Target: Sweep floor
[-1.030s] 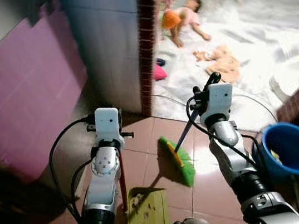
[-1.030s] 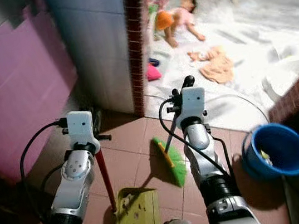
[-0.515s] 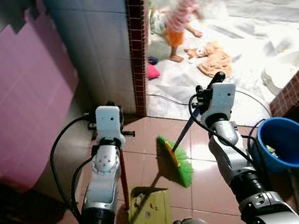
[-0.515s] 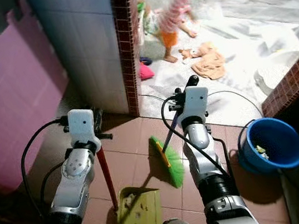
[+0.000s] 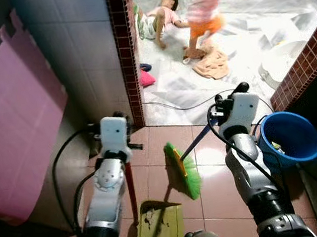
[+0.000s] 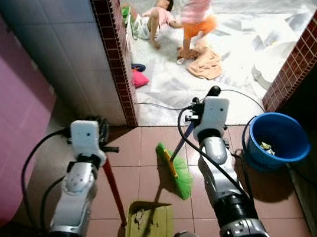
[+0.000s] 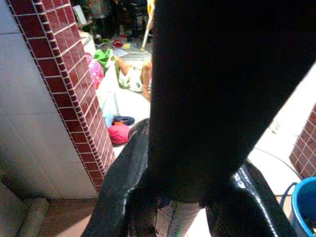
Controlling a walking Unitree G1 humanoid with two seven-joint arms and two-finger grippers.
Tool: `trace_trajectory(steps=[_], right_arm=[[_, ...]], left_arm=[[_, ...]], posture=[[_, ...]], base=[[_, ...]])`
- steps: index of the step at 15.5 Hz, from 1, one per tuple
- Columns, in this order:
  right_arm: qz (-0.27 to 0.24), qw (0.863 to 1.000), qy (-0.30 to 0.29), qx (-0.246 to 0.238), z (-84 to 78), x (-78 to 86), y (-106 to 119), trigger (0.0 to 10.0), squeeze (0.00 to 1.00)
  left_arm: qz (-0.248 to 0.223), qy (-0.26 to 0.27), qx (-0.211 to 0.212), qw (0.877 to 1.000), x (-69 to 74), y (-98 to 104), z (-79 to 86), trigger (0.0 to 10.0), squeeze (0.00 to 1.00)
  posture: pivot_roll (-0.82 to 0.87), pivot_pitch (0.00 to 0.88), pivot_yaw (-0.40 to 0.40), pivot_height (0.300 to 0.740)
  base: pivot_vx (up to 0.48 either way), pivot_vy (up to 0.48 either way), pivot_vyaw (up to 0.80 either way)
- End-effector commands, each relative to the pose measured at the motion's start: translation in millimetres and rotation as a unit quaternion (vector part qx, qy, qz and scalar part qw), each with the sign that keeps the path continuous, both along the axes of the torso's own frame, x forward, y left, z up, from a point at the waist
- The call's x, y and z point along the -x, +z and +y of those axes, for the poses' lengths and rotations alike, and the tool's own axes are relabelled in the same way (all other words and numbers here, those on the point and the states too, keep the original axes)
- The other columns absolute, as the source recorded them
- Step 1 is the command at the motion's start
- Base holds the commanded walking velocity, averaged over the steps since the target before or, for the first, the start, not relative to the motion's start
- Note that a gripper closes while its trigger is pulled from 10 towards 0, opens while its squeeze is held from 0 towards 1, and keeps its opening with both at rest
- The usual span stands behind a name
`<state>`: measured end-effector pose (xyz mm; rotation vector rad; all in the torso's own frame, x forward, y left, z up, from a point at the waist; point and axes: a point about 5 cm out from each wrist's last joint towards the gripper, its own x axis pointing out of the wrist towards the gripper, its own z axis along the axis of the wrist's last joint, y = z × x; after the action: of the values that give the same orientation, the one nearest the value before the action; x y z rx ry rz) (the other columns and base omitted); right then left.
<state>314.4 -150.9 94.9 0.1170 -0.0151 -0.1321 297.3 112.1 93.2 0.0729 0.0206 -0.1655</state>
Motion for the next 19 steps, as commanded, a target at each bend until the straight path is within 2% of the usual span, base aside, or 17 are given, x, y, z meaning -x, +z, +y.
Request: trace_trajectory(steps=[1,3,5,8,12,19], right_arm=[[0.037,0.998,-0.028,0.032,-21.1,6.0,-10.7,10.0,0.00],[0.035,0.998,-0.035,0.047,-28.7,6.4,-7.7,10.0,0.00],[0.039,0.997,-0.046,0.055,-32.3,8.5,-7.5,10.0,0.00],[0.035,0.998,-0.033,0.044,-24.4,10.8,-4.9,10.0,0.00],[0.038,0.999,-0.016,0.031,-10.7,5.8,-4.6,10.0,0.00],[0.043,0.999,-0.013,0.027,-9.2,5.0,-4.7,10.0,0.00]], left_arm=[[0.006,-0.014,0.000,1.000,3.4,-0.6,4.4,10.0,0.00],[-0.001,-0.043,0.014,0.999,5.8,2.1,2.9,10.0,0.00],[-0.009,-0.056,0.008,0.998,7.9,3.4,3.2,10.0,0.00],[-0.009,-0.034,0.001,0.999,6.5,2.9,9.3,10.0,0.00],[-0.017,-0.032,0.003,0.999,1.4,8.2,7.7,10.0,0.00],[-0.010,-0.033,0.006,0.999,2.2,5.6,7.5,10.0,0.00]], posture=[[-0.03,0.073,0.006,0.731],[-0.03,0.071,-0.002,0.731],[-0.03,0.067,-0.009,0.731],[-0.04,0.066,-0.012,0.731],[-0.03,0.066,-0.019,0.731],[-0.03,0.075,-0.017,0.731]], base=[[0.000,0.000,-0.80],[0.000,0.000,-0.80],[0.000,0.000,-0.80],[0.000,0.000,-0.27],[0.000,0.000,0.00],[-0.126,0.000,-0.77]])
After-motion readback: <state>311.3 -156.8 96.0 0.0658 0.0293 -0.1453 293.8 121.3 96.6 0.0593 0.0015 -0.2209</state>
